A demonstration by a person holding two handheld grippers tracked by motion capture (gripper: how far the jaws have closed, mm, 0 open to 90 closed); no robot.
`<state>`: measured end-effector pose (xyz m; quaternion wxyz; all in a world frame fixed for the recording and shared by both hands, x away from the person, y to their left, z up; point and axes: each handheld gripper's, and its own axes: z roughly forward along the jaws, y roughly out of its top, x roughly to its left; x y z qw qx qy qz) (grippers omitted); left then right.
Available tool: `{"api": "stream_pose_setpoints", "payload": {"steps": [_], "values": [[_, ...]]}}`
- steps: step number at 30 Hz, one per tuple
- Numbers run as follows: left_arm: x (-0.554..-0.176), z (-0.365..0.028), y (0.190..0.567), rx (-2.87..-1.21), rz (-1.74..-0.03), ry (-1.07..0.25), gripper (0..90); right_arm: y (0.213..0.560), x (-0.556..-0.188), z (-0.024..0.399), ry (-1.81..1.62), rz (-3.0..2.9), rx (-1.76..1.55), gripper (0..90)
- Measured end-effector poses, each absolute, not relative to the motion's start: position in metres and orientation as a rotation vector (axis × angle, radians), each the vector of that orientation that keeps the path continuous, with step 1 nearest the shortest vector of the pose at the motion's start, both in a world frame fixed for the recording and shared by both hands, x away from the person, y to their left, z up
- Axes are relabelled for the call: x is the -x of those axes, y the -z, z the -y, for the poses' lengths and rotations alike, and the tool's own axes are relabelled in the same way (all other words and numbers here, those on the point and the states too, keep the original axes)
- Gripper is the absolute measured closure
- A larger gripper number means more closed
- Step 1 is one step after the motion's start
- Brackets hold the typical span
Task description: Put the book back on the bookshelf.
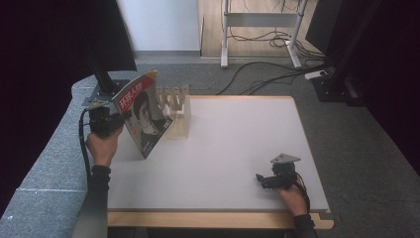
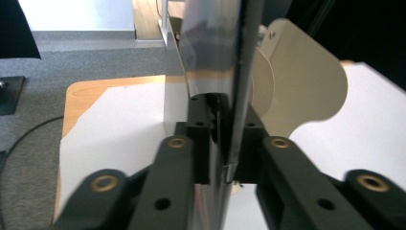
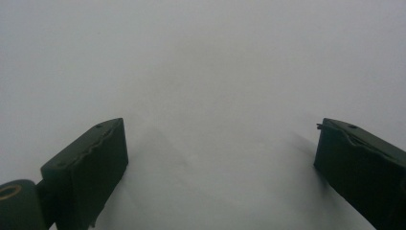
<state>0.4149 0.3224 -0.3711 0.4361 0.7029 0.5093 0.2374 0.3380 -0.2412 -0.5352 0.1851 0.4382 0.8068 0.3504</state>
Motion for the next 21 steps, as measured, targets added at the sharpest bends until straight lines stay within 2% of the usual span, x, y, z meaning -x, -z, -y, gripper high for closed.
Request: {"api": "stream_pose_setpoints", "payload": {"steps": [3, 8, 16, 21], "values": [[-0.414, -0.318, 0.370, -1.779, -1.255, -0.630, 61.3, 0.535, -0.338, 0.241, -0.987, -2.273, -1.234, 3.3], [-0.409, -0.312, 0.370, -1.854, -1.240, -0.649, 30.4, 0.535, -0.338, 0.241, -0.987, -2.273, -1.236, 3.3], [-0.386, -0.313, 0.378, -1.856, -1.206, -0.583, 10.7, 0.535, -0.338, 0.241, -0.986, -2.274, -1.236, 3.3], [-0.369, -0.309, 0.395, -1.867, -1.188, -0.527, 5.8, 0.535, -0.338, 0.241, -0.986, -2.274, -1.236, 3.3]]}}
